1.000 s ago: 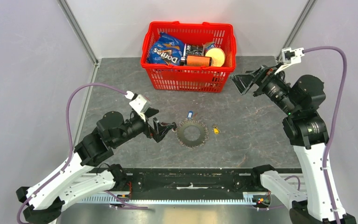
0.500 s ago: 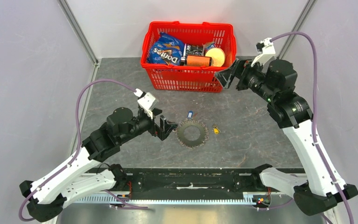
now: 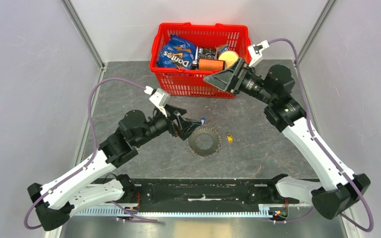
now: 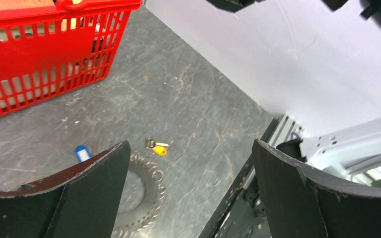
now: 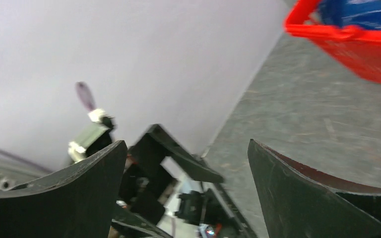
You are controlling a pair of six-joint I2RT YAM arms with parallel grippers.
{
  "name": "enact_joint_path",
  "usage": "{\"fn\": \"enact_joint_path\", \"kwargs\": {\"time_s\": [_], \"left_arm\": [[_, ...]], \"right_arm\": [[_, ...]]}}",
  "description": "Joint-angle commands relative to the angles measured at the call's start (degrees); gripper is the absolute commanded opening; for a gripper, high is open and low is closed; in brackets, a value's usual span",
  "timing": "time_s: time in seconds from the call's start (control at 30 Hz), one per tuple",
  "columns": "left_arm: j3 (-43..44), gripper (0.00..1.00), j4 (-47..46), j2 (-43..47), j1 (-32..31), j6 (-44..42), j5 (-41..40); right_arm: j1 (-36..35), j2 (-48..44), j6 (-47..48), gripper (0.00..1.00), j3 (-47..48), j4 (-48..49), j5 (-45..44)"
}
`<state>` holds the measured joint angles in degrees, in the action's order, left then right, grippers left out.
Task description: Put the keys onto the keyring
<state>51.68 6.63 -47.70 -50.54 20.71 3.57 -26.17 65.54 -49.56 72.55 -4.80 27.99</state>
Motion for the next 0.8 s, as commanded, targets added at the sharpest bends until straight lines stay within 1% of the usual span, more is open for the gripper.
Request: {"fn": "enact_joint_path", "kwargs": {"time_s": [0.0, 0.07, 0.17, 0.33, 0.47, 0.53, 0.6, 0.73, 0.77], "left_arm": [[-1.9, 0.99, -16.7, -4.0, 0.1, 12.0, -3.0], [-2.0, 0.99, -19.8, -5.7, 0.1, 14.5, -5.4], [-1.5, 0.99, -23.6, -8.1, -0.3, 17.2, -6.0], [0.7, 0.99, -24.2, -11.0, -1.8, 18.8, -9.2], [0.9, 0.99, -23.7, -11.0, -2.4, 17.5, -11.9], [1.9, 0.99, -21.4, -11.4, -2.4, 16.5, -13.5], [3.2, 0.99, -19.4, -11.8, -2.5, 14.9, -13.4], [3.2, 0.99, -19.7, -10.9, -2.5, 13.9, -13.2], [3.3, 1.00, -19.7, -10.7, -2.5, 13.0, -12.4]], "right_arm": [[-4.2, 2.0, -11.7, 0.99, 2.1, 15.5, 6.0], [-7.0, 2.1, -8.8, 0.99, 4.6, 12.3, 2.6], [-11.7, 3.1, -5.4, 0.99, 6.9, 9.5, -1.7], [-18.8, 6.1, -0.7, 0.99, 8.2, 9.1, -8.5], [-21.2, 8.2, 1.8, 0.99, 9.8, 8.2, -10.9], [-22.1, 8.9, 2.7, 0.99, 10.6, 7.8, -11.1], [-22.8, 8.9, 4.4, 0.99, 11.6, 5.8, -12.0], [-22.9, 7.1, 6.9, 0.99, 11.9, 4.9, -13.8], [-22.9, 6.7, 8.1, 0.99, 12.1, 2.5, -14.5]]}}
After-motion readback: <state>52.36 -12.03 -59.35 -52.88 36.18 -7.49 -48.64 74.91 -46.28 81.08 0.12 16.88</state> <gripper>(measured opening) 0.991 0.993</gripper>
